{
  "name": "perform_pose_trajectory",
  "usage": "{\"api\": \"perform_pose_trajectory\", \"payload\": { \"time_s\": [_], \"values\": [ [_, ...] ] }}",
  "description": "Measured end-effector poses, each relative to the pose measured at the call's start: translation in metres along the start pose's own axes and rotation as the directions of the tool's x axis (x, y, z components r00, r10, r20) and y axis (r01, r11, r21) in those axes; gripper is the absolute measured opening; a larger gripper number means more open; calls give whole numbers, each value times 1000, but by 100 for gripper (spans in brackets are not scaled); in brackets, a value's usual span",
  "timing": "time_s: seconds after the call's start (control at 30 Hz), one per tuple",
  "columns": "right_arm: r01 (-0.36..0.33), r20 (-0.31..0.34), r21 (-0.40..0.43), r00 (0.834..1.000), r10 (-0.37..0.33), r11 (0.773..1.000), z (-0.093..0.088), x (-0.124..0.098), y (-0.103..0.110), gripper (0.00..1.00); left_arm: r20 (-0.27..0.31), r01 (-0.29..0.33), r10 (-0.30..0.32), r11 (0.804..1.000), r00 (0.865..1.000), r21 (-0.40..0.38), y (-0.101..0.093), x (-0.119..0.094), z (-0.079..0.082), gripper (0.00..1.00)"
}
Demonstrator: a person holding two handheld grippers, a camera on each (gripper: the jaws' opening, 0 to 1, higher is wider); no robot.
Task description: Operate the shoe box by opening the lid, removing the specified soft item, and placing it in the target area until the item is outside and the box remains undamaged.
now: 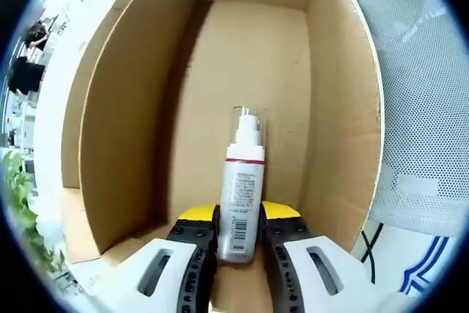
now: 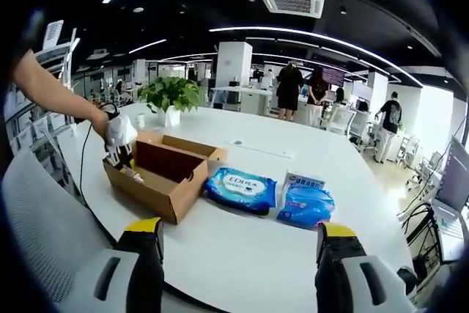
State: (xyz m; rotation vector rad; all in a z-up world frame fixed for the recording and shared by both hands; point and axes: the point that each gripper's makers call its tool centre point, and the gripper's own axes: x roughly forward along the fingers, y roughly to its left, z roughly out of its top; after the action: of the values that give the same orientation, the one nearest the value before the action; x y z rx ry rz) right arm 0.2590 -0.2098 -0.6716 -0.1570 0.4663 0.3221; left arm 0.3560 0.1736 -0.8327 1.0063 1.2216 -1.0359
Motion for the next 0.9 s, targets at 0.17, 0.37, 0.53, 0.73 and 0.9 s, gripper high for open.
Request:
{"api": "perform_pose_trajectory", "payload": {
  "time_s": [0.17,0.37,0.53,0.73,0.9],
  "values": [
    [-11,1,-2,1000,11,1000,0,0,2,85,34,-13,15,999,999,-34,1,-9,4,19],
    [-20,1,0,1000,20,1000,0,1,3,84,67,-28,32,998,997,-52,3,-18,8,18],
    [-24,3,0,1000,24,1000,0,1,4,84,94,-33,40,997,995,-70,3,-25,13,18],
    [-52,70,44,996,49,998,10,-1,5,78,115,-48,56,996,992,-69,0,-33,20,18],
    [-55,56,44,997,53,998,8,0,7,78,141,-63,74,995,987,-80,-1,-41,26,18]
  ]
}}
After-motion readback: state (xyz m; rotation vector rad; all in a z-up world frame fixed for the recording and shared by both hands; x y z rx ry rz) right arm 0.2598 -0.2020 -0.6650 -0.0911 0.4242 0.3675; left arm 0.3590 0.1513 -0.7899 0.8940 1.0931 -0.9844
